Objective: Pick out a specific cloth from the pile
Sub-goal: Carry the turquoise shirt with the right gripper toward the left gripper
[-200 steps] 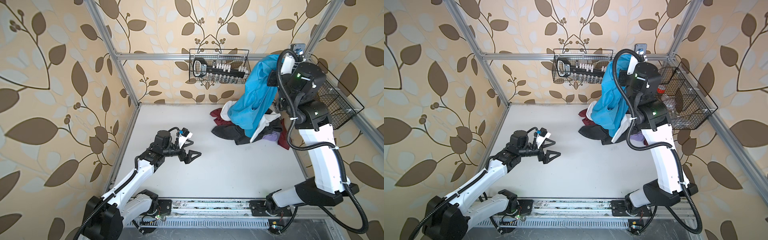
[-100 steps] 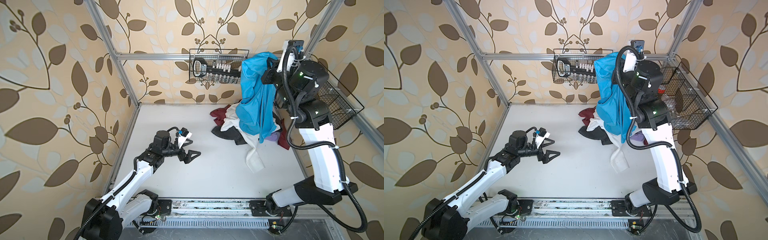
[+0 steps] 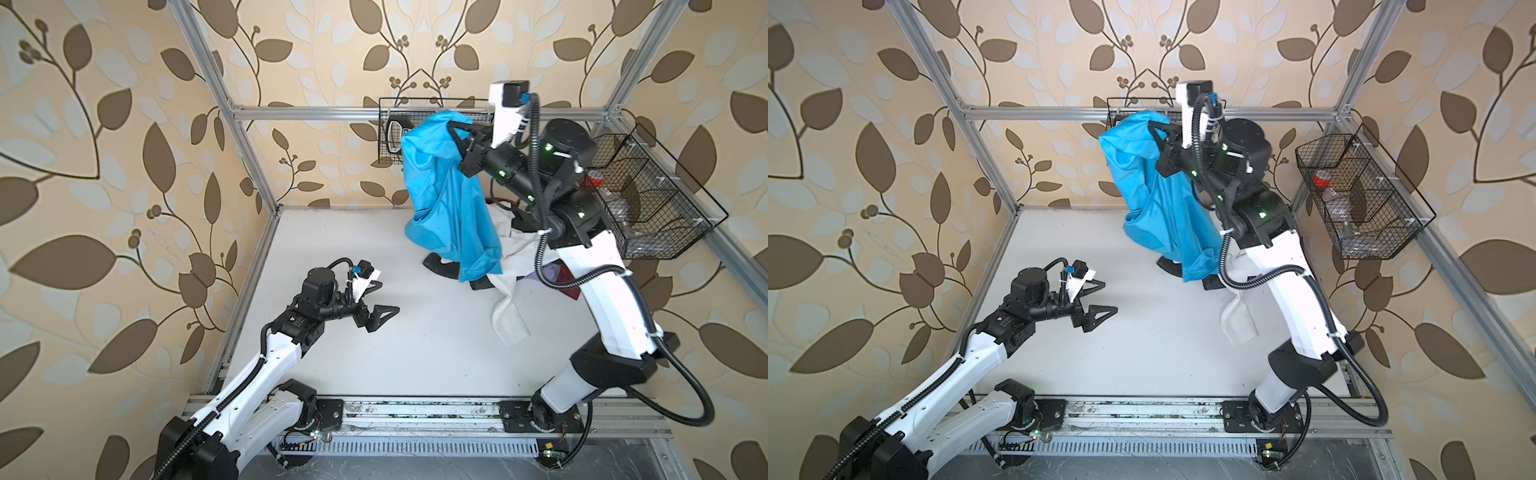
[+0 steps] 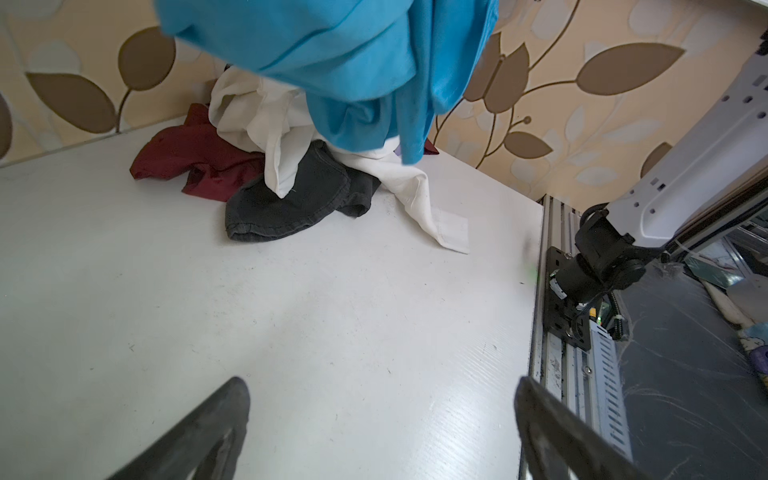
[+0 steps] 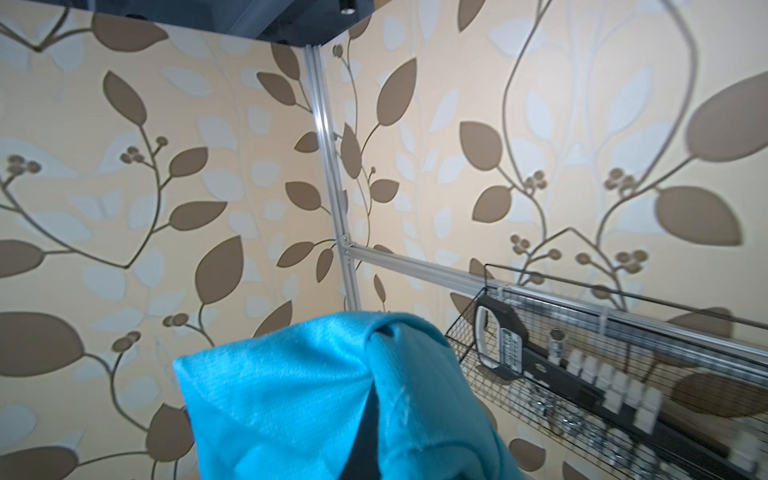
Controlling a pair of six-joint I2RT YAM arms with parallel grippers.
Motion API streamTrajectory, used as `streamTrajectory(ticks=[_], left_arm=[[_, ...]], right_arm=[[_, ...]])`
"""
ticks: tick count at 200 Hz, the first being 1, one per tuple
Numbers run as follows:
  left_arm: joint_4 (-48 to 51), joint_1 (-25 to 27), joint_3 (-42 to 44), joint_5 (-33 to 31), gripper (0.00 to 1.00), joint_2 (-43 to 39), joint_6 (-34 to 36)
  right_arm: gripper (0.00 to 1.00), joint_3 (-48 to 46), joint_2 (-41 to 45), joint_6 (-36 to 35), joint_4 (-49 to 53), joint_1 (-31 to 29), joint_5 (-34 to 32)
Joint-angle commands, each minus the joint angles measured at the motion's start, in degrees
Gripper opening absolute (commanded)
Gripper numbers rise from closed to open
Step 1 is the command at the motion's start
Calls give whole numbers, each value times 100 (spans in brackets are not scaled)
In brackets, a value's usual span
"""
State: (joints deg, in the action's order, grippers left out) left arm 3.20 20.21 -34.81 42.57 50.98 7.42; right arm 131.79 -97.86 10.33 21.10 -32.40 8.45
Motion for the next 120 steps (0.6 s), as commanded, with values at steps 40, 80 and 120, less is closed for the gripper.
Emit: streamTrajectory(ticks=[40, 80, 120], left_arm=[[-210, 88, 150, -214, 99, -325, 205], [-162, 97, 158, -270, 99, -311, 265], [-153, 97, 163, -275, 99, -315, 286]], right_arm=[[0, 432, -1346, 636, -461, -195, 1216], [0, -208, -1946, 812, -478, -178, 1669], [0, -1990, -2078, 764, -485, -148, 1801]])
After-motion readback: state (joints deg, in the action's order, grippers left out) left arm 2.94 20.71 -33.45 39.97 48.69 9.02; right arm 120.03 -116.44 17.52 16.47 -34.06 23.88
